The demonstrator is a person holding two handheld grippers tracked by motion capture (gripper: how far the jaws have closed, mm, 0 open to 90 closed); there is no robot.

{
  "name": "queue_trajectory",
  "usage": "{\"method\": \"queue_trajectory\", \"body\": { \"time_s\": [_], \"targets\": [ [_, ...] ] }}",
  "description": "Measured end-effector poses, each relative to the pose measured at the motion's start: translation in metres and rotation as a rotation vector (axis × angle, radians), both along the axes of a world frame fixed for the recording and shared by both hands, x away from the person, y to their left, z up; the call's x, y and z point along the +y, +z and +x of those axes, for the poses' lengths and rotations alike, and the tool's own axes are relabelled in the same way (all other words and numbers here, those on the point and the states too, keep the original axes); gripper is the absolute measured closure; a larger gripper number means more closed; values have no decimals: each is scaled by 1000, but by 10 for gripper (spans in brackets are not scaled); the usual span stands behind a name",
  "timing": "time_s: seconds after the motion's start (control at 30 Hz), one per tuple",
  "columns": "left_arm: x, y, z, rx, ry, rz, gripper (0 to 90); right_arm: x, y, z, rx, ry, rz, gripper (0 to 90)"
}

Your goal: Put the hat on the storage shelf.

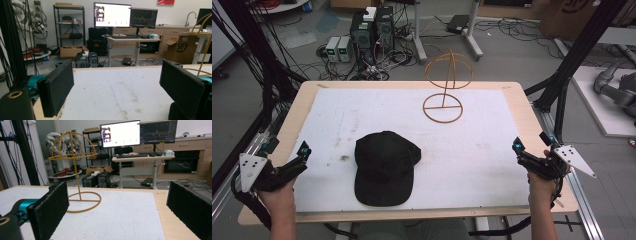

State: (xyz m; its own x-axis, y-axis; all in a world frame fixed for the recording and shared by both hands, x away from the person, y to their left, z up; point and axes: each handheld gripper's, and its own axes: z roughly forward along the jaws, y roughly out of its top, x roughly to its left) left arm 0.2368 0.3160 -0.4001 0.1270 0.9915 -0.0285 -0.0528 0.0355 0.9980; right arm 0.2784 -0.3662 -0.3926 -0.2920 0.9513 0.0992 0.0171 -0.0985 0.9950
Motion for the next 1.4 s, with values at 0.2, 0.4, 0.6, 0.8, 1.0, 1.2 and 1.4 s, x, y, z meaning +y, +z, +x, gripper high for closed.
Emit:
{"method": "queue_trajectory", "body": {
  "time_s": [0.2, 0.4, 0.6, 0.8, 1.0, 1.2, 1.4],
  "targets": [
    [1, 0, 0, 4, -1, -3, 124, 2, 1, 0, -6, 15, 0, 38],
    [0, 0, 1, 4, -3, -3, 124, 1, 2, 0, -10, 19, 6, 38],
    [-1, -1, 2, 7, -10, -1, 124, 0, 3, -2, -10, 16, 13, 38],
    [0, -1, 1, 9, -9, -2, 124, 2, 5, -1, -23, 44, 22, 38],
    [1, -1, 1, 4, -7, -5, 124, 5, 10, -1, -44, 81, 17, 37],
    [1, -1, 1, 6, -9, -7, 124, 13, 20, 1, -62, 173, 4, 38],
    [0, -1, 1, 7, -10, -10, 124, 28, 30, 5, -79, 315, 0, 38]
  ]
}}
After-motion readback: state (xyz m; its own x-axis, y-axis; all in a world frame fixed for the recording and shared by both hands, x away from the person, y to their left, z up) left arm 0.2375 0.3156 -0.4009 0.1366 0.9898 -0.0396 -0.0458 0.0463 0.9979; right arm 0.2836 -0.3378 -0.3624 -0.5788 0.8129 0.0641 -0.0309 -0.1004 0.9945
